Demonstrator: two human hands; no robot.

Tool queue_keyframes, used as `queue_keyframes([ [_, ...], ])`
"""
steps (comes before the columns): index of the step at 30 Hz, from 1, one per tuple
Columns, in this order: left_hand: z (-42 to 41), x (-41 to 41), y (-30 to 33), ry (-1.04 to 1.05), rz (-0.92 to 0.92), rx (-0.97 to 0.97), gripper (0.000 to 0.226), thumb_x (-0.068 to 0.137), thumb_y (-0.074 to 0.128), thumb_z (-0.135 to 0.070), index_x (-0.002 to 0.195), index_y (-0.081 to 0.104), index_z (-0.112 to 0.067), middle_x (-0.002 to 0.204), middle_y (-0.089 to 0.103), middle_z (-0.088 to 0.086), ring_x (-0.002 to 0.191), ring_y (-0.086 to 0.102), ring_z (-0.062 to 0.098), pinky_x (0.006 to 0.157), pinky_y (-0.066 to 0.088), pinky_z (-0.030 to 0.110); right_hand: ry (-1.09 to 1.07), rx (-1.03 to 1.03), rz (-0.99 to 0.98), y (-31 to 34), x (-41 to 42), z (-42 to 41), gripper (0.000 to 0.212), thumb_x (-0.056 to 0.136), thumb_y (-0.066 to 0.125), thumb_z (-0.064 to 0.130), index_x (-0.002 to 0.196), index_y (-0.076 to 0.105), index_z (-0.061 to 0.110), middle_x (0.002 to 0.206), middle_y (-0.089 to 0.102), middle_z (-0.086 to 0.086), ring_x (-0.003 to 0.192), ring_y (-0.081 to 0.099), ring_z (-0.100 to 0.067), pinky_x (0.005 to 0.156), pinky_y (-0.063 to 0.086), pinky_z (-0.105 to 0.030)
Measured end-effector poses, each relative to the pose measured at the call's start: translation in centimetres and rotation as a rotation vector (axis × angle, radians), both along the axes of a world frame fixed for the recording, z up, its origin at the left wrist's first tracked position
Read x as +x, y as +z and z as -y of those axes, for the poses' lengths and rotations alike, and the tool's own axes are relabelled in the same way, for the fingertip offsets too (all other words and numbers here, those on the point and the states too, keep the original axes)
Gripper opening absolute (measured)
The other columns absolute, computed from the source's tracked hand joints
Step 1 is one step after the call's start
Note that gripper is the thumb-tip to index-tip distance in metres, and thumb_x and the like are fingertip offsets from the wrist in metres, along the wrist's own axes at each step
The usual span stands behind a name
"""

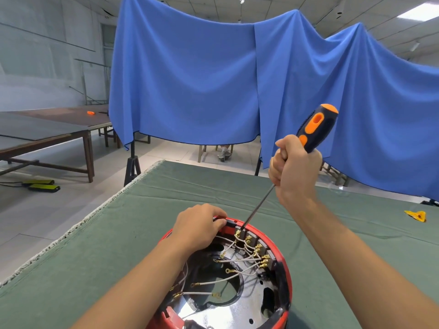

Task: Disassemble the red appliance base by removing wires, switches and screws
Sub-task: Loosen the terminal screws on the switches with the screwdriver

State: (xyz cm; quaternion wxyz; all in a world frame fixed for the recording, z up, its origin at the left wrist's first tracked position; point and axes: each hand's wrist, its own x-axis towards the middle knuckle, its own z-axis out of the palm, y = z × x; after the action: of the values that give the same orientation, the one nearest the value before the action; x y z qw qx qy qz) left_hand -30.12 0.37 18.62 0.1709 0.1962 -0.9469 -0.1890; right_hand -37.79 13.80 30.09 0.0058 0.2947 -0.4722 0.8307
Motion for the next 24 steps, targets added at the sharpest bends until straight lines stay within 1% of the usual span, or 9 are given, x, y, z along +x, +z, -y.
queue_keyframes([
  [3, 0.0, -0.1, 0.1, -0.003, 0.002, -0.002, 0.026, 0.093, 0.049, -0.045, 0.115, 0.062, -0.042, 0.119, 0.065, -0.012, 0.112, 0.056, 0.018, 0.087, 0.042, 0.032, -0.026, 0.028, -0.024, -0.1, 0.6, 0.4, 0.04, 0.08, 0.051, -0.001, 0.055, 0.026, 0.017, 0.038, 0.024, 0.006, 0.031, 0.019, -0.011, 0.037, 0.021, -0.013],
  [7, 0.0, -0.1, 0.1, -0.012, 0.007, -0.009, 0.026, 0.093, 0.048, -0.045, 0.115, 0.062, -0.042, 0.118, 0.065, -0.012, 0.112, 0.056, 0.018, 0.087, 0.042, 0.032, -0.067, 0.071, -0.08, 0.0, 1.2, 0.9, 0.041, 0.081, 0.05, -0.005, 0.054, 0.027, 0.016, 0.037, 0.025, 0.007, 0.031, 0.021, -0.01, 0.038, 0.021, -0.014],
  [11, 0.0, 0.0, 0.1, -0.019, 0.002, -0.008, 0.027, 0.094, 0.048, -0.044, 0.116, 0.062, -0.041, 0.118, 0.065, -0.011, 0.112, 0.056, 0.018, 0.087, 0.042, 0.032, -0.053, 0.065, -0.139, -0.2, 1.9, 1.2, 0.04, 0.077, 0.051, -0.003, 0.051, 0.028, 0.017, 0.037, 0.027, 0.009, 0.031, 0.022, -0.009, 0.038, 0.022, -0.013],
  [14, 0.0, 0.0, 0.2, -0.02, -0.002, -0.008, 0.026, 0.094, 0.048, -0.044, 0.116, 0.062, -0.04, 0.118, 0.065, -0.01, 0.112, 0.056, 0.019, 0.087, 0.042, 0.032, -0.045, 0.056, -0.168, -0.2, 2.4, 1.2, 0.044, 0.076, 0.052, -0.004, 0.047, 0.031, 0.021, 0.037, 0.028, 0.009, 0.031, 0.023, -0.009, 0.038, 0.023, -0.013],
  [17, -0.1, 0.1, 0.2, -0.026, -0.006, -0.004, 0.026, 0.094, 0.048, -0.042, 0.115, 0.063, -0.04, 0.117, 0.066, -0.01, 0.111, 0.056, 0.019, 0.086, 0.043, 0.032, -0.03, 0.058, -0.242, -0.9, 3.4, 0.8, 0.038, 0.069, 0.051, 0.002, 0.044, 0.033, 0.024, 0.039, 0.026, 0.005, 0.034, 0.021, -0.011, 0.04, 0.023, -0.015],
  [20, -0.1, 0.0, 0.3, -0.024, -0.005, -0.001, 0.026, 0.094, 0.049, -0.041, 0.114, 0.063, -0.039, 0.117, 0.066, -0.009, 0.112, 0.056, 0.02, 0.087, 0.043, 0.032, -0.012, 0.072, -0.324, -1.7, 4.5, 0.5, 0.035, 0.067, 0.052, 0.003, 0.044, 0.033, 0.021, 0.04, 0.026, 0.002, 0.037, 0.021, -0.014, 0.041, 0.023, -0.016],
  [24, -0.1, 0.1, 0.4, -0.022, 0.011, -0.012, 0.025, 0.094, 0.049, -0.041, 0.114, 0.064, -0.039, 0.117, 0.066, -0.007, 0.112, 0.057, 0.022, 0.088, 0.044, 0.033, -0.002, 0.147, -0.319, -1.2, 4.4, 1.1, 0.036, 0.067, 0.05, 0.004, 0.04, 0.035, 0.024, 0.04, 0.028, 0.005, 0.037, 0.022, -0.013, 0.041, 0.024, -0.016],
])
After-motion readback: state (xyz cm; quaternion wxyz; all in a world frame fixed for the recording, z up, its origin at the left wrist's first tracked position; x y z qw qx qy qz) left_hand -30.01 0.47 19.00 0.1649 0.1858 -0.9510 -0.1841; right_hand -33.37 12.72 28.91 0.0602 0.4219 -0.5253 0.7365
